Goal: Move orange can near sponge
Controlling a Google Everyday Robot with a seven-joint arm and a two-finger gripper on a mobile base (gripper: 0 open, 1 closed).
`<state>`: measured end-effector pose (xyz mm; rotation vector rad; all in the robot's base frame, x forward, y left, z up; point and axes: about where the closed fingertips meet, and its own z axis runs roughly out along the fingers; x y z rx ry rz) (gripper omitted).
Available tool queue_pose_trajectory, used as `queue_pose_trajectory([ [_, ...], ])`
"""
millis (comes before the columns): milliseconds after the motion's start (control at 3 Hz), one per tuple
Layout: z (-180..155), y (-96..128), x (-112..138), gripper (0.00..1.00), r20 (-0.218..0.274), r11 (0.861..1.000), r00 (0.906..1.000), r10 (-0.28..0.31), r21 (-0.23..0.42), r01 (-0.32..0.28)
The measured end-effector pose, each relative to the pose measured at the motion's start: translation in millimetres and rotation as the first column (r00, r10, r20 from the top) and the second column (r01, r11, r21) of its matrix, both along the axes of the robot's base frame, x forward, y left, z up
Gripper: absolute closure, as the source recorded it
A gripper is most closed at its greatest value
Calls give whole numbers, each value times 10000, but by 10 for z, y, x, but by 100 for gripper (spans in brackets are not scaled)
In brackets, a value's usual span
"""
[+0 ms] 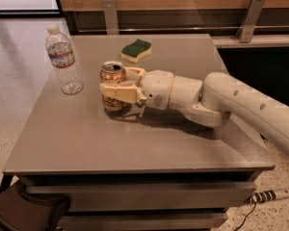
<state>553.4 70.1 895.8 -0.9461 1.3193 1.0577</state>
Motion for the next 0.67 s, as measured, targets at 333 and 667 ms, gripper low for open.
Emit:
queue_pose_trajectory([
  [333, -4, -403, 426, 100, -576, 9963, 9948, -842, -197, 832],
  [667, -13, -751, 794, 100, -1030, 9834, 9798, -1713, -775, 1638],
])
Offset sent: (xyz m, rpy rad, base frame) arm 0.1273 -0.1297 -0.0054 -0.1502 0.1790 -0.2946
